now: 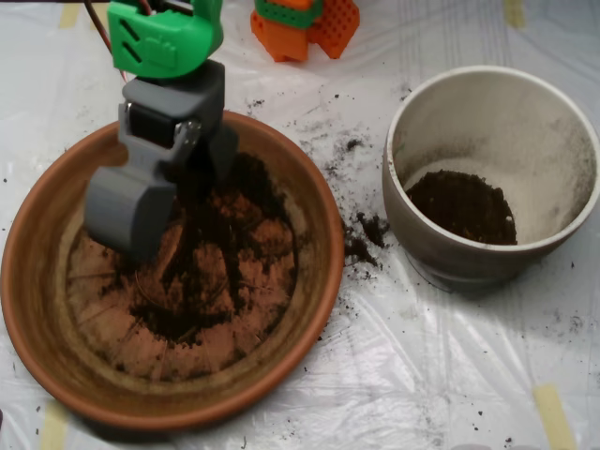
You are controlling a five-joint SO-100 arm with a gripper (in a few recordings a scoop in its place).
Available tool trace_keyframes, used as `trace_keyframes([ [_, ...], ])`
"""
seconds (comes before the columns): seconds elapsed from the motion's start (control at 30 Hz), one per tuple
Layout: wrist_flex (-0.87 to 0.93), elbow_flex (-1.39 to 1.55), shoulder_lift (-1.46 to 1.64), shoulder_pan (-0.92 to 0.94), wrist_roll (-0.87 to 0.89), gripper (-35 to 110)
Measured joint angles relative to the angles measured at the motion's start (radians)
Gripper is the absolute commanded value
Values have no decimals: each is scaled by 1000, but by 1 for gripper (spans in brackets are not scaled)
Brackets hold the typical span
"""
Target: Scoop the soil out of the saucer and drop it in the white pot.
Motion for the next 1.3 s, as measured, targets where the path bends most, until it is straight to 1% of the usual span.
trace_keyframes([
  [0.07,-37,11,-54,48,6,41],
  [0.23,-63,11,-153,137,43,42],
  [0.43,-83,3,-247,224,40,42],
  [0.5,-80,-2,-279,244,43,40],
  [0.53,-80,-9,-293,253,38,37],
  [0.6,-74,-34,-310,261,28,34],
  [0.9,-48,-107,-376,265,-5,32],
  [0.93,-40,-126,-390,265,-6,30],
  [1.0,-18,-161,-416,272,-9,18],
  [1.03,-8,-176,-426,272,-9,17],
  [1.17,-14,-207,-433,282,-18,17],
  [1.3,-28,-155,-399,272,-28,15],
])
